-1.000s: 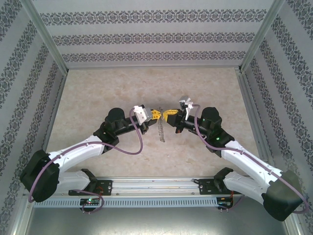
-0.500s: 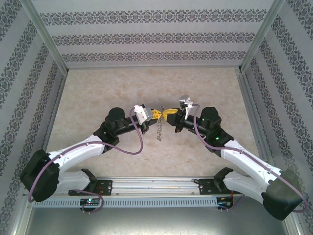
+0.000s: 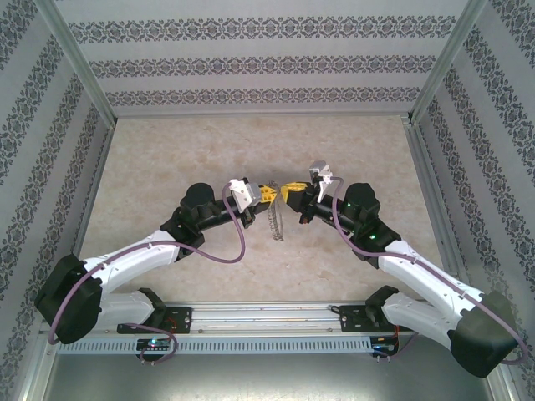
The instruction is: Put the keys on the keyring
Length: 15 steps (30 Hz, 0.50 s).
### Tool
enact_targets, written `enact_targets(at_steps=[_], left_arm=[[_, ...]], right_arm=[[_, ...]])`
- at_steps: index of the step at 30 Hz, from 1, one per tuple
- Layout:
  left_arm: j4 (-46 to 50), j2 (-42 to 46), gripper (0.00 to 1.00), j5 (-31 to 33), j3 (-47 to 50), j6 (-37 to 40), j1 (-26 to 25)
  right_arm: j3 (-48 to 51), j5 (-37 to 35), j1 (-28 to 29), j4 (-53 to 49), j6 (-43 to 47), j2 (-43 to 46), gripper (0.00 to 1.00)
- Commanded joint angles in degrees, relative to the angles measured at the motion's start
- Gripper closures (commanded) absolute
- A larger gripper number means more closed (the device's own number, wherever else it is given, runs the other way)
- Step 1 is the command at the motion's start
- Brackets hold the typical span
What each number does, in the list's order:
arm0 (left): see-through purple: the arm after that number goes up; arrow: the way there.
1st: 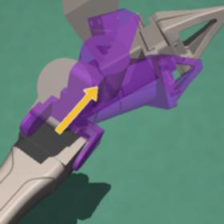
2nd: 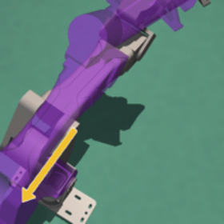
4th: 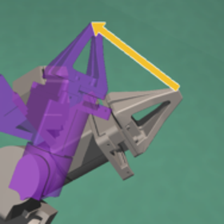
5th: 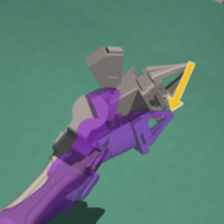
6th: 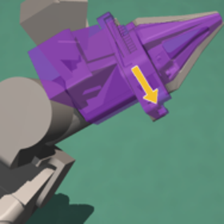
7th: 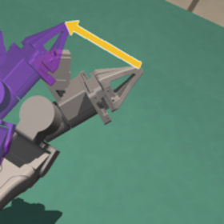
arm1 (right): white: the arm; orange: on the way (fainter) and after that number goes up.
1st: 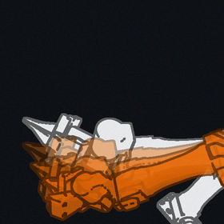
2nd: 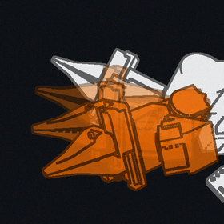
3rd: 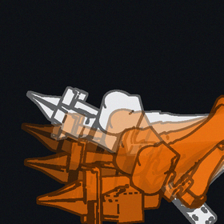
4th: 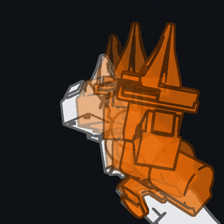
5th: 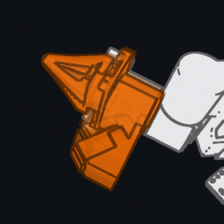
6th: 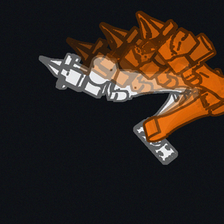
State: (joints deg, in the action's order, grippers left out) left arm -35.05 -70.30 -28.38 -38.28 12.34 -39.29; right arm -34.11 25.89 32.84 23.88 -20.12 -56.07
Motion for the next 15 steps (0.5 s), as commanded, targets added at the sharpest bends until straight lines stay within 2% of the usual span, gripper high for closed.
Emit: enact_targets(at_steps=[1,15], left_arm=[[-1.98,0.52,1.0,-2.58,-1.53,-0.67,-1.41],[-10.1,0.13,1.0,-0.18,0.82,-3.59,-1.41]], right_arm=[[0.26,-3.03,-0.84,3.46,0.62,-0.15,1.0],[1.5,0.35,-2.12,3.1,-1.29,-2.24,1.0]])
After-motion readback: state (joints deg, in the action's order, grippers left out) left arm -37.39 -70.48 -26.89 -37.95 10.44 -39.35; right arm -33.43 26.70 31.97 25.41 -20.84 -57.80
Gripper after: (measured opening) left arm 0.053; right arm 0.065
